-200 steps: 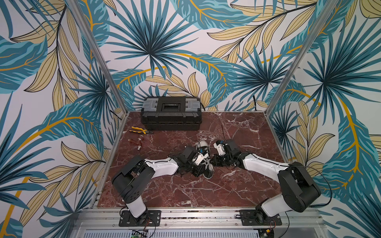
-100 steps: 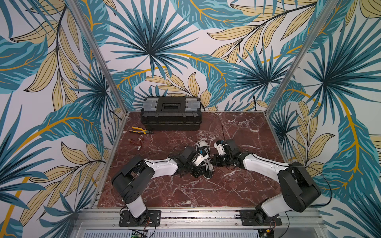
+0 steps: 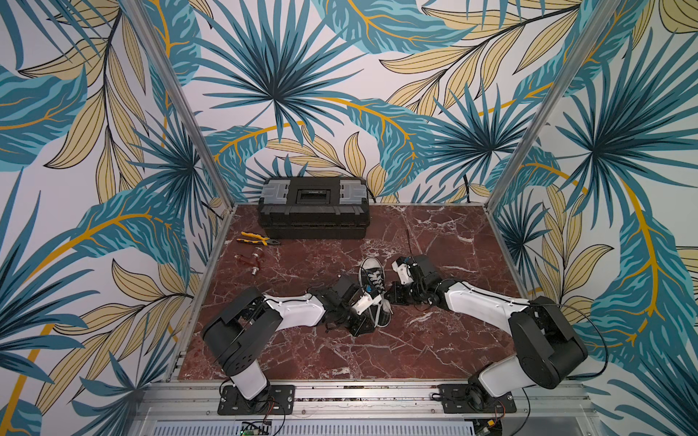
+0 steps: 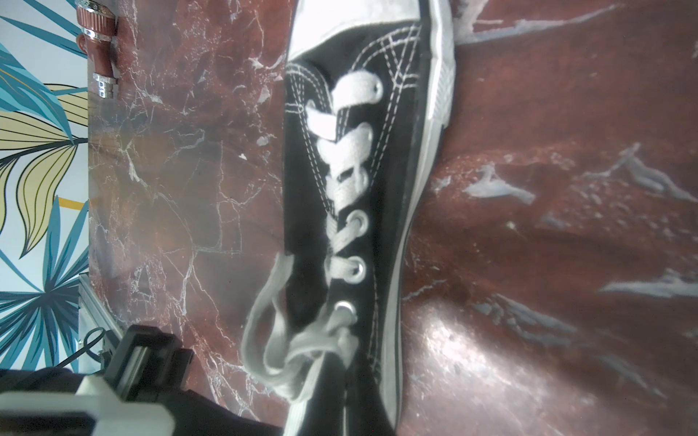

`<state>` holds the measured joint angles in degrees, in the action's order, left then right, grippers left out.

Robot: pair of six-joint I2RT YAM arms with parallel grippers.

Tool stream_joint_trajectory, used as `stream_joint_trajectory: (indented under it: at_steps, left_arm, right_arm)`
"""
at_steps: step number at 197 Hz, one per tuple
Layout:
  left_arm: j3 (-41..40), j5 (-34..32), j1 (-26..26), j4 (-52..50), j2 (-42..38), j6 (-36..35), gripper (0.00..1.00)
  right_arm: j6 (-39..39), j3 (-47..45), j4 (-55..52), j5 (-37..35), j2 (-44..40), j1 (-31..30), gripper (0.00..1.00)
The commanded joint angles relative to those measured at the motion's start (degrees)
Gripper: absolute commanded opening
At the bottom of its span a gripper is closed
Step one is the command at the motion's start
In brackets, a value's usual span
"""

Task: Tie the shoes
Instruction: Tie the shoelace on the shoe.

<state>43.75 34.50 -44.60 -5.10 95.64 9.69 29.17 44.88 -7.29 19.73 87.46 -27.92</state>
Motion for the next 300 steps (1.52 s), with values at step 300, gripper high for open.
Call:
stream_joint_trajectory:
  at_steps: [300]
  left_arm:
    - [-0.87, 4.39, -0.23, -1.85, 0.13, -4.22, 0.22]
  right_arm:
    - [-1.28, 0.36, -1.48, -1.41, 0.44, -0.24, 0.00]
